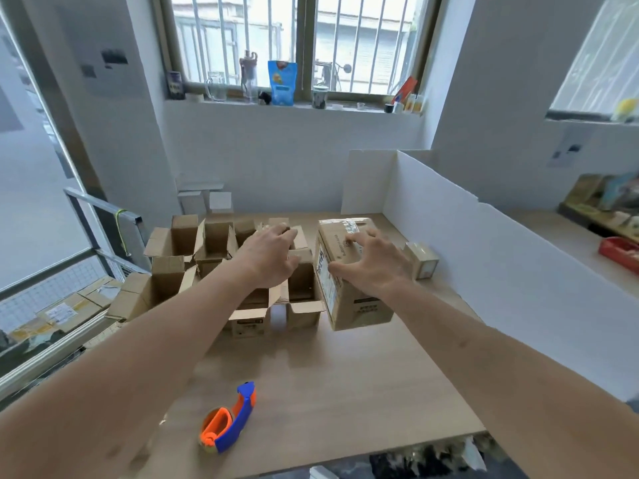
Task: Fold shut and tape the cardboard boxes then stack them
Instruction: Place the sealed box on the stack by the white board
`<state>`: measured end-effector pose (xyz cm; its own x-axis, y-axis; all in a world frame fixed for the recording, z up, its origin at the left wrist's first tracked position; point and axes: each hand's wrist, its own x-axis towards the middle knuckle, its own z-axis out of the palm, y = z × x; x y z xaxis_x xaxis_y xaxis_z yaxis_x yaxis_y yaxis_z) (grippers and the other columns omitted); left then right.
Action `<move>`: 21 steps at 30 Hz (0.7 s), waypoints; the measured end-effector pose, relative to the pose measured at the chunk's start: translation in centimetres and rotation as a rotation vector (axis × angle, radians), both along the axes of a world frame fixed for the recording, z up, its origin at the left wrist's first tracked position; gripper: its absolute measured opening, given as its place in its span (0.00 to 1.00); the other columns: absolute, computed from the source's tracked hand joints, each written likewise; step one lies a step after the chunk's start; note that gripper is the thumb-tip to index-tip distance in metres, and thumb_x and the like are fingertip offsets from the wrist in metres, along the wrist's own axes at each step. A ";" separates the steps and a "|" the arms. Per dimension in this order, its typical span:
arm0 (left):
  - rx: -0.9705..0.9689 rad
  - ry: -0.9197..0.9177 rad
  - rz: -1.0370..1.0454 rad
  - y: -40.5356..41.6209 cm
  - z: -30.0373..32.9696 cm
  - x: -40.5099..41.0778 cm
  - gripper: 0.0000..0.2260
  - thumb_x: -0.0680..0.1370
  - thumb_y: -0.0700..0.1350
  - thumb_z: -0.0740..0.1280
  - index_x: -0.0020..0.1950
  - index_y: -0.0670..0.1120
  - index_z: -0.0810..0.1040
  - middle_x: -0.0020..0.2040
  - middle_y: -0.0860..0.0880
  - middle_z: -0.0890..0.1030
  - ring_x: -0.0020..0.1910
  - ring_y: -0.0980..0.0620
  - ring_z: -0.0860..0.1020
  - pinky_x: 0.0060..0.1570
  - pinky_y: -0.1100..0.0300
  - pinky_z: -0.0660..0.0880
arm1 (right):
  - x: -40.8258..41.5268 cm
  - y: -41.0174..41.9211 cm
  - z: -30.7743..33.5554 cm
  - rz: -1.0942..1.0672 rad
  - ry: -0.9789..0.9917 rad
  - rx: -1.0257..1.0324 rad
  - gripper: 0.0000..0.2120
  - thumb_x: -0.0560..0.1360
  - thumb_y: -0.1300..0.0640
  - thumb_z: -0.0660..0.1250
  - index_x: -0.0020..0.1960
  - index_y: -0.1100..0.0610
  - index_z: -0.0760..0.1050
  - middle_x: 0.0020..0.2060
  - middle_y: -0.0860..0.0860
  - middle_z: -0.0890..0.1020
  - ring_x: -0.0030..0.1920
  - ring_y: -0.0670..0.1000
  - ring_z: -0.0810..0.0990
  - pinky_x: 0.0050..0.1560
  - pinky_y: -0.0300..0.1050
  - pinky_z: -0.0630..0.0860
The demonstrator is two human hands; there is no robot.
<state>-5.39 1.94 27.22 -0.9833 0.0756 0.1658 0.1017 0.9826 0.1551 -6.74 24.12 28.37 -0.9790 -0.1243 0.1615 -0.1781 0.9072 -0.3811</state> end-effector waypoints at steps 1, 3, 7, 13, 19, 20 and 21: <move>0.000 0.011 -0.011 0.2 0.3 -0.3 0.28 0.84 0.56 0.60 0.82 0.47 0.60 0.81 0.46 0.62 0.80 0.43 0.61 0.76 0.46 0.61 | 0.0 0.2 0.5 -0.014 0.014 0.002 0.43 0.58 0.23 0.62 0.70 0.37 0.71 0.70 0.44 0.71 0.64 0.56 0.75 0.63 0.58 0.73; -0.008 0.011 -0.036 0.6 0.9 -0.9 0.29 0.84 0.57 0.60 0.82 0.48 0.60 0.82 0.46 0.61 0.80 0.43 0.60 0.76 0.45 0.61 | 0.0 0.5 1.3 -0.050 0.037 -0.003 0.44 0.57 0.22 0.62 0.70 0.37 0.71 0.70 0.44 0.71 0.64 0.56 0.75 0.63 0.58 0.73; -0.020 -0.009 -0.101 1.3 1.6 -2.0 0.29 0.84 0.57 0.60 0.82 0.49 0.59 0.82 0.46 0.60 0.80 0.42 0.59 0.78 0.45 0.59 | 0.4 1.0 2.5 -0.136 0.051 -0.059 0.45 0.55 0.23 0.61 0.70 0.36 0.71 0.69 0.45 0.71 0.66 0.57 0.75 0.66 0.59 0.71; -0.040 0.013 -0.171 2.4 2.1 -2.9 0.28 0.84 0.58 0.60 0.82 0.49 0.61 0.81 0.47 0.62 0.79 0.41 0.61 0.76 0.46 0.61 | 0.8 2.3 2.7 -0.208 0.045 -0.091 0.41 0.58 0.27 0.65 0.70 0.38 0.72 0.68 0.45 0.71 0.62 0.58 0.76 0.55 0.51 0.67; -0.038 -0.031 -0.218 5.5 1.6 -3.9 0.28 0.84 0.57 0.60 0.82 0.49 0.60 0.81 0.48 0.61 0.80 0.42 0.60 0.78 0.43 0.59 | 0.5 4.8 2.1 -0.252 0.053 -0.108 0.42 0.57 0.26 0.63 0.70 0.37 0.73 0.68 0.44 0.71 0.63 0.57 0.75 0.62 0.54 0.69; -0.042 -0.036 -0.227 6.3 1.4 -4.2 0.28 0.84 0.57 0.60 0.82 0.49 0.59 0.81 0.48 0.61 0.80 0.42 0.59 0.78 0.44 0.59 | 0.3 5.4 2.0 -0.254 0.052 -0.113 0.42 0.57 0.26 0.63 0.69 0.37 0.73 0.68 0.44 0.71 0.64 0.57 0.76 0.64 0.55 0.69; -0.045 -0.040 -0.233 7.1 1.2 -4.4 0.28 0.84 0.57 0.60 0.82 0.49 0.59 0.81 0.48 0.61 0.80 0.42 0.59 0.78 0.44 0.59 | 0.2 6.2 1.7 -0.254 0.051 -0.116 0.42 0.57 0.26 0.63 0.69 0.37 0.73 0.68 0.44 0.71 0.64 0.57 0.75 0.64 0.55 0.69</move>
